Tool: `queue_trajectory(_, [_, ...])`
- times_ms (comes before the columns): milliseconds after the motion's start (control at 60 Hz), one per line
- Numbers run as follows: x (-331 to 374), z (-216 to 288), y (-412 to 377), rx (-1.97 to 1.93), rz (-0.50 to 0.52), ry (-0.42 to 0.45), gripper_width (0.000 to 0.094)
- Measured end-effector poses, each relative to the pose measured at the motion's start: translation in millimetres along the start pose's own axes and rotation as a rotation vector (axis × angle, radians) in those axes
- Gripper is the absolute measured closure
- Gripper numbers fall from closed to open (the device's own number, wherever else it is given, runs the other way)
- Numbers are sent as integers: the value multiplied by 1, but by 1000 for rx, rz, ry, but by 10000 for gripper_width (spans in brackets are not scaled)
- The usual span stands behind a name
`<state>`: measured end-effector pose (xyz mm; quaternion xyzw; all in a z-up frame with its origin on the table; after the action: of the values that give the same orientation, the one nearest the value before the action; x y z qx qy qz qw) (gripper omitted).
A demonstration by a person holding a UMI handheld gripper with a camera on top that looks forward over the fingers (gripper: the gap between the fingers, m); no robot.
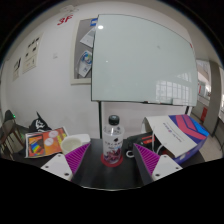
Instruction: Pour water
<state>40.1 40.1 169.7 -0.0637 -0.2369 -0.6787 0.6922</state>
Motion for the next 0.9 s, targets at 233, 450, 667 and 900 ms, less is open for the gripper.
queue_trajectory(233, [147, -10, -28, -41, -31, -47, 94])
queue_trajectory(450, [247, -28, -50, -17, -51, -52, 94])
queue_trajectory(667, [294, -33, -61, -14, -79, -51, 94])
queue_trajectory(900, [307, -29, -66, -3, -72, -43, 92])
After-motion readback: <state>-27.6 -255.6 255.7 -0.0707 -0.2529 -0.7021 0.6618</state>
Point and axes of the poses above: the point between the fingertips, and its own axes, seen from behind it with the camera up: y to the right, z up, x backward, against the way the camera looks, the point moved 8 cm from there along x, backward, against the way the camera looks, and after that the axes turned 12 degrees about x, right-handed, at the moved point
